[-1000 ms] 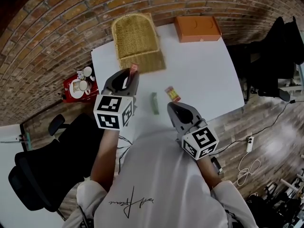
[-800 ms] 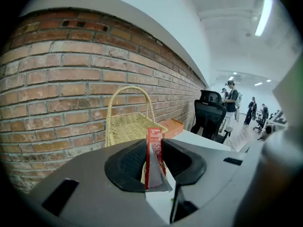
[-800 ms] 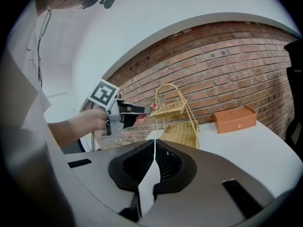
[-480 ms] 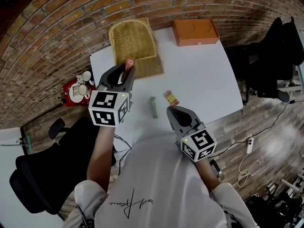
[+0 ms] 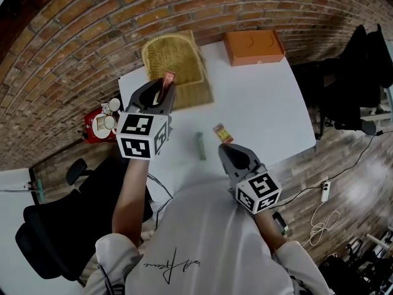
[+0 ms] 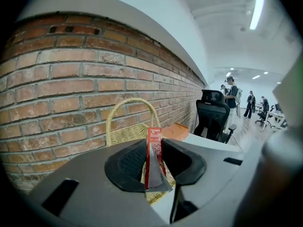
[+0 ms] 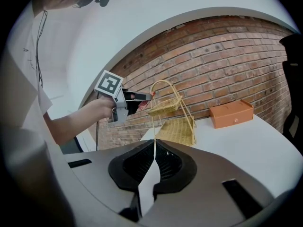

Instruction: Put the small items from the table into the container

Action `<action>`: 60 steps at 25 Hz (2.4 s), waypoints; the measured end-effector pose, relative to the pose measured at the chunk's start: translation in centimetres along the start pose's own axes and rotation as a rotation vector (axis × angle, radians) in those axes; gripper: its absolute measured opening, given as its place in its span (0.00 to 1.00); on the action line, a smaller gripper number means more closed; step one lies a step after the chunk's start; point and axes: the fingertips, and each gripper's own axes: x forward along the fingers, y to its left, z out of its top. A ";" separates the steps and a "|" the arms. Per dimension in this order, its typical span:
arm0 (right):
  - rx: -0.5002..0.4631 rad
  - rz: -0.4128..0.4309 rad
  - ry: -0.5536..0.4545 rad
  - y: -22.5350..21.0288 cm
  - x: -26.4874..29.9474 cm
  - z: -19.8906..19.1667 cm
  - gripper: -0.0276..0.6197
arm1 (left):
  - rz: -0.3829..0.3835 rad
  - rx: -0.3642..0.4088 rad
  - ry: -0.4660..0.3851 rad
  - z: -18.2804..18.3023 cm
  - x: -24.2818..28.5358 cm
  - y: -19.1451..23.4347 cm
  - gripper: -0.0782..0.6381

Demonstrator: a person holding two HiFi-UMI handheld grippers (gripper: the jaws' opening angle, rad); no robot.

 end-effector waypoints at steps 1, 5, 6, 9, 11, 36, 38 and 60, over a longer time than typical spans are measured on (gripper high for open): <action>0.001 0.000 0.000 0.0 0.1 0.0 0.08 | 0.002 0.003 0.001 0.1 0.1 0.2 0.26; 0.009 0.001 -0.001 -0.3 0.2 0.0 0.08 | 0.010 0.004 -0.001 0.5 0.7 0.7 0.26; 0.010 0.001 0.000 -0.3 0.2 -0.1 0.08 | 0.011 0.004 -0.002 0.6 0.9 0.8 0.26; 0.013 0.001 0.004 -0.3 0.2 -0.1 0.08 | 0.013 0.004 0.003 0.7 1.3 1.1 0.26; 0.016 0.001 0.006 -0.4 0.3 -0.2 0.08 | 0.015 0.008 0.011 0.6 1.6 1.3 0.26; 0.039 -0.007 0.016 -1.2 0.6 -0.3 0.08 | 0.049 0.009 0.072 -1.0 5.4 3.2 0.26; 0.037 -0.006 0.015 -1.2 0.6 -0.3 0.08 | 0.045 0.011 0.067 -1.0 5.4 3.1 0.26; -0.002 -0.004 0.000 0.0 0.8 0.2 0.08 | 0.040 -0.003 -0.011 0.1 3.4 2.6 0.26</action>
